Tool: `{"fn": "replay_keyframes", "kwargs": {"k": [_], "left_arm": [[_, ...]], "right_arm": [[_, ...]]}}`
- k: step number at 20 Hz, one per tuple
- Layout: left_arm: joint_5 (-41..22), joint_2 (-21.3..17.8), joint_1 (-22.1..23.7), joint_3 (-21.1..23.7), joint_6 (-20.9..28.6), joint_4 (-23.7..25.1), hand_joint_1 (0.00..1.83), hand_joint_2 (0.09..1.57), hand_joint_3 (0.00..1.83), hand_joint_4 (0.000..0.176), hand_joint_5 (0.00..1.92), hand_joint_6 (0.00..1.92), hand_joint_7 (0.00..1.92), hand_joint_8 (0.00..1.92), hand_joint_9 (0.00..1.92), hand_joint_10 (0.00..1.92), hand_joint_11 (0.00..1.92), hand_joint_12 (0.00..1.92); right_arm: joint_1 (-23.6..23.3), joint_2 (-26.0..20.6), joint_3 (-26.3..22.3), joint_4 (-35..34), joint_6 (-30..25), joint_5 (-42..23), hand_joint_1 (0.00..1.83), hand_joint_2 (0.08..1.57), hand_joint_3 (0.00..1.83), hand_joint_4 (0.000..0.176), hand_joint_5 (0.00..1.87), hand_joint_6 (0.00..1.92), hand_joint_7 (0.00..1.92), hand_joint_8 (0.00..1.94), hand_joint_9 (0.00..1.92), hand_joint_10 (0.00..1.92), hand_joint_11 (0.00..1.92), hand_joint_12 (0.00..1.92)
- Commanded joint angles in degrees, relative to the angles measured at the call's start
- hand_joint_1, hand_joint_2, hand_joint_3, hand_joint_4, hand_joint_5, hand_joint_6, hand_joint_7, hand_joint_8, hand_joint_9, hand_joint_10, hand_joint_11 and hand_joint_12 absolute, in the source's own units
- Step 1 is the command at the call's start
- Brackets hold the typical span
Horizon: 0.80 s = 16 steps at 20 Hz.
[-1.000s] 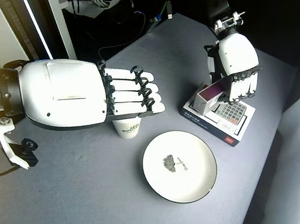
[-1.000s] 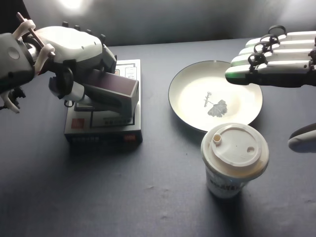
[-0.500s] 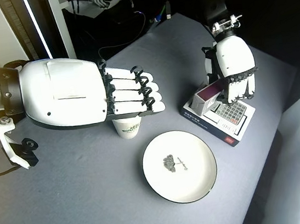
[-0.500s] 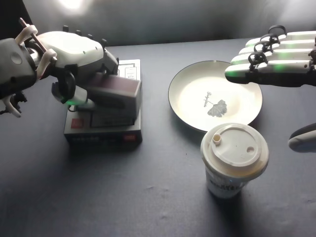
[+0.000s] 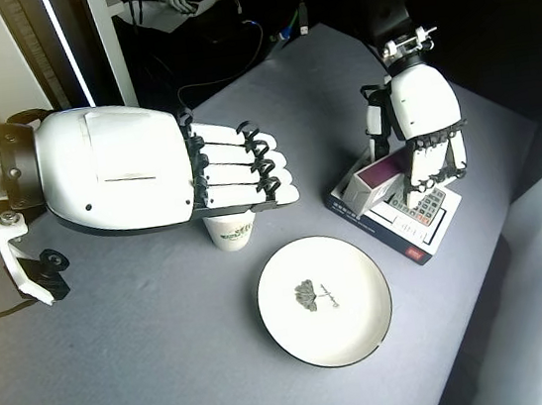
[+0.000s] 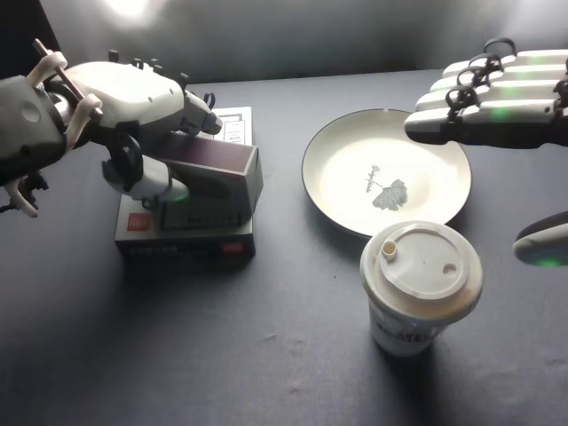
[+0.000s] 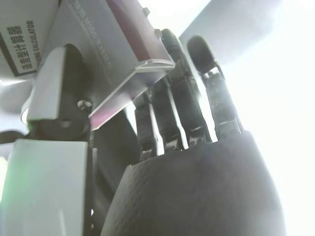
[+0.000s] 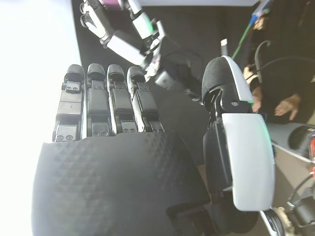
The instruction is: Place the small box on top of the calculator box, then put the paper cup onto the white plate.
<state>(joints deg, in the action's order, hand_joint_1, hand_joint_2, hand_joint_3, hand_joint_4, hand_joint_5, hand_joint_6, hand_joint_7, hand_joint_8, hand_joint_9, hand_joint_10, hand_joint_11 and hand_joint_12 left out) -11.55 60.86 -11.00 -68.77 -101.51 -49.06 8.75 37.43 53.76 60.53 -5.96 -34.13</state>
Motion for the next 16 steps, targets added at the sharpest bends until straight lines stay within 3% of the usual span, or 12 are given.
{"fn": "replay_keyframes", "kwargs": {"k": [1,3,4,6,9,10,12,16], "left_arm": [[-4.63,-0.51,0.23,0.03,0.11,0.60,0.74,1.16,0.00,0.000,0.29,0.00,0.38,0.00,0.39,0.00,0.00,0.84],[-4.74,-0.61,0.07,0.43,0.12,0.30,0.57,1.12,0.00,0.000,0.23,0.00,0.31,0.00,0.32,0.00,0.00,0.74],[-4.74,-0.64,0.07,0.60,0.12,0.25,0.38,1.10,0.00,0.000,0.21,0.00,0.28,0.00,0.29,0.00,0.00,0.70],[-4.75,-1.13,0.10,1.32,0.12,-0.11,0.24,1.07,0.00,0.000,0.17,0.00,0.21,0.00,0.21,0.00,0.00,0.54],[-7.33,-2.96,0.24,3.92,0.12,-1.06,0.23,1.07,0.00,0.000,0.17,0.00,0.20,0.00,0.20,0.00,0.00,0.52],[-7.95,-3.37,0.37,4.46,0.13,-1.18,0.07,1.06,0.00,0.000,0.09,0.00,0.11,0.00,0.12,0.00,0.00,0.33],[-8.40,-4.87,1.24,6.24,0.26,-1.02,0.00,1.09,0.00,0.000,0.12,0.00,0.14,0.00,0.14,0.00,0.00,0.32],[-8.39,-6.76,2.66,8.47,6.24,5.93,0.00,1.13,0.00,0.000,0.13,0.00,0.14,0.00,0.13,0.00,0.00,0.29]], "right_arm": [[-1.07,-0.37,0.50,-4.26,-0.44,-3.03,0.37,1.19,0.00,0.000,0.00,0.00,0.00,0.00,0.00,0.00,0.00,0.00],[-2.65,1.06,2.02,-3.21,-4.69,-2.17,0.45,1.16,0.00,0.000,0.00,0.00,0.00,0.00,0.00,0.00,0.00,0.00],[-3.05,1.83,2.76,-2.15,-7.43,-2.17,0.50,1.12,0.00,0.000,0.00,0.00,0.00,0.00,0.00,0.00,0.00,0.00],[-3.56,3.62,3.76,0.21,-10.23,-1.52,0.55,1.06,0.00,0.000,0.00,0.00,0.00,0.00,0.00,0.00,0.00,0.00],[-4.87,6.49,4.15,5.46,-14.03,0.00,0.55,1.05,0.00,0.000,0.00,0.00,0.00,0.00,0.00,0.00,0.00,0.00],[-5.10,7.04,4.20,6.23,-14.48,0.11,0.57,1.01,0.00,0.000,0.00,0.00,0.00,0.00,0.00,0.00,0.00,0.00],[-5.72,9.19,4.46,7.86,-16.01,1.29,0.72,0.92,0.00,0.000,0.00,0.00,0.00,0.00,0.00,0.00,0.00,0.00],[-6.02,11.97,4.91,12.80,-22.09,3.01,0.92,0.80,0.00,0.000,0.00,0.00,0.00,0.00,0.00,0.00,0.00,0.00]]}}
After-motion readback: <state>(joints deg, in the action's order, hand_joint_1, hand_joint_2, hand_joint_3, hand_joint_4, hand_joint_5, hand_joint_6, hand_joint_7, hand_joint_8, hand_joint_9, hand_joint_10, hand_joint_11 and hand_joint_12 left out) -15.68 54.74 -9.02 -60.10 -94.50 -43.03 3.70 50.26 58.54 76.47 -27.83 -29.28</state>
